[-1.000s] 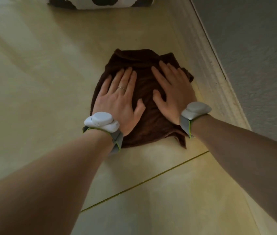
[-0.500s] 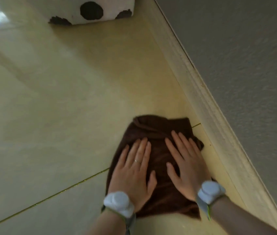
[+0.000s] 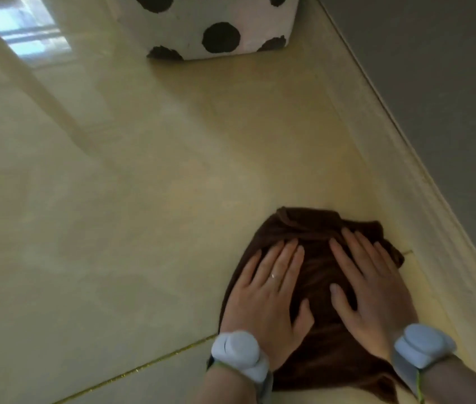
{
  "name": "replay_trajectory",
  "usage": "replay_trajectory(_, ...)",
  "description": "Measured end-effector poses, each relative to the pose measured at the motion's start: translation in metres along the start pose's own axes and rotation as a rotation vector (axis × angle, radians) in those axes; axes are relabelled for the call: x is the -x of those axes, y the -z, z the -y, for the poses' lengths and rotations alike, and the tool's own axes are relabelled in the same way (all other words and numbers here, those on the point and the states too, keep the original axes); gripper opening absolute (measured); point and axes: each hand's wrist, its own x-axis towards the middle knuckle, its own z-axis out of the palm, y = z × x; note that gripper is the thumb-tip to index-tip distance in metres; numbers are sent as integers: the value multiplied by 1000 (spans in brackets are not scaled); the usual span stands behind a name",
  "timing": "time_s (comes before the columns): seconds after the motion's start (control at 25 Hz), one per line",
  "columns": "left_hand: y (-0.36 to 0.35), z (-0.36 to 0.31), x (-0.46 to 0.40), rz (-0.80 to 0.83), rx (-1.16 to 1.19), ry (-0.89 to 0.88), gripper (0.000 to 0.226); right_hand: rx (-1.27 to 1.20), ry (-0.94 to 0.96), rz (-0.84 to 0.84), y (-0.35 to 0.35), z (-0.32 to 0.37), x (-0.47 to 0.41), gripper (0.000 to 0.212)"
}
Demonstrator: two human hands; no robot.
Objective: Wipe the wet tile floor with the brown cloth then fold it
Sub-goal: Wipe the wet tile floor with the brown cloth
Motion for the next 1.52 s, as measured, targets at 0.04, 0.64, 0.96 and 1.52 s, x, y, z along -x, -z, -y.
replay_trajectory(0.04,9,20,-19,-29,-3,31,76,-4,19,-14,3,6,-33,68)
replay_trajectory(0.64,132,351,50,-279,-175,725,74,-87,618,-196,5,359,-336,72)
replay_trajectory(0.96,99,271,164,-298,-176,841,72,-136,755,-161,-9,366,-194,69)
replay_trajectory(1.52,128,345,160,-226,-198,724,75,-121,735,-179,-7,400,-243,69)
